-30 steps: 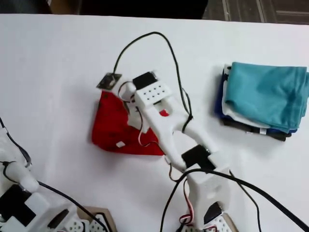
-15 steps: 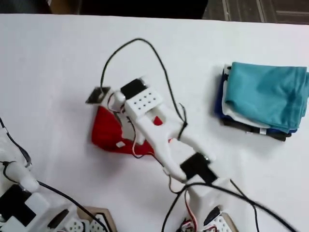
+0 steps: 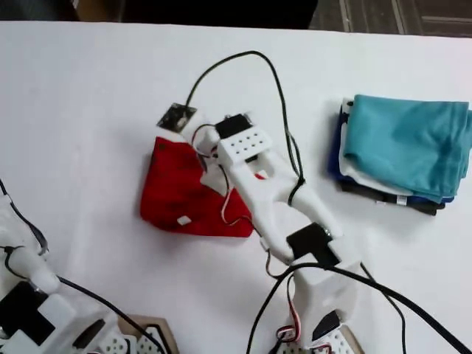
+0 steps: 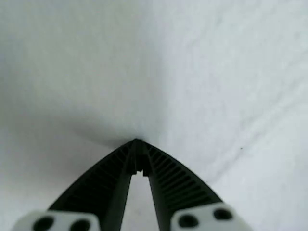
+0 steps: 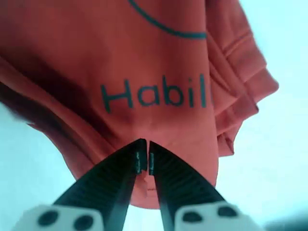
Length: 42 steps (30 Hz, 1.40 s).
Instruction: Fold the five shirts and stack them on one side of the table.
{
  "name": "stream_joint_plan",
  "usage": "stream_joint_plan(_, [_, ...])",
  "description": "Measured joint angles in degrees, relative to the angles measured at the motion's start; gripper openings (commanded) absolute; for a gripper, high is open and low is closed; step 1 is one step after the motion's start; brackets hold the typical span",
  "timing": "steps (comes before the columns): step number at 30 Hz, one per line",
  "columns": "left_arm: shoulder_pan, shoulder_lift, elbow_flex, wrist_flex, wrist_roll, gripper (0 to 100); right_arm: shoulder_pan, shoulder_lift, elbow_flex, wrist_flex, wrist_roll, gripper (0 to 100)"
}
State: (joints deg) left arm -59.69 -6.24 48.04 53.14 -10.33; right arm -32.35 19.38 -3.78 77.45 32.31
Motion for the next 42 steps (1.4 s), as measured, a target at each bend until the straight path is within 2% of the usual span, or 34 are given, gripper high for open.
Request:
stream_joint_plan(13, [0.0, 0.0, 0.0, 0.0, 0.0, 3, -0.7, 0.26, 1.14, 13.45, 0.0, 2.1])
stream_joint_plan(22, [0.0, 0.0, 0.0, 0.0, 0.0, 3, -9.23, -5.45, 10.46, 13.63, 0.0, 2.1])
stream_joint_plan(26, [0.0, 0.0, 0.0, 0.0, 0.0, 3, -9.49, -13.45, 10.73, 12.75, 0.0, 2.1])
stream_joint_plan(30, [0.0, 0.0, 0.0, 0.0, 0.0, 3, -3.96, -20.22, 11.08, 7.38, -0.18, 2.9])
stream_joint_plan(36, [0.0, 0.0, 0.0, 0.0, 0.0, 3, 8.88, -19.6, 11.08, 1.76, -5.63, 17.6])
stream_joint_plan(42, [0.0, 0.0, 0.0, 0.0, 0.0, 3, 9.41, -10.9, 11.08, -0.18, -6.07, 18.6])
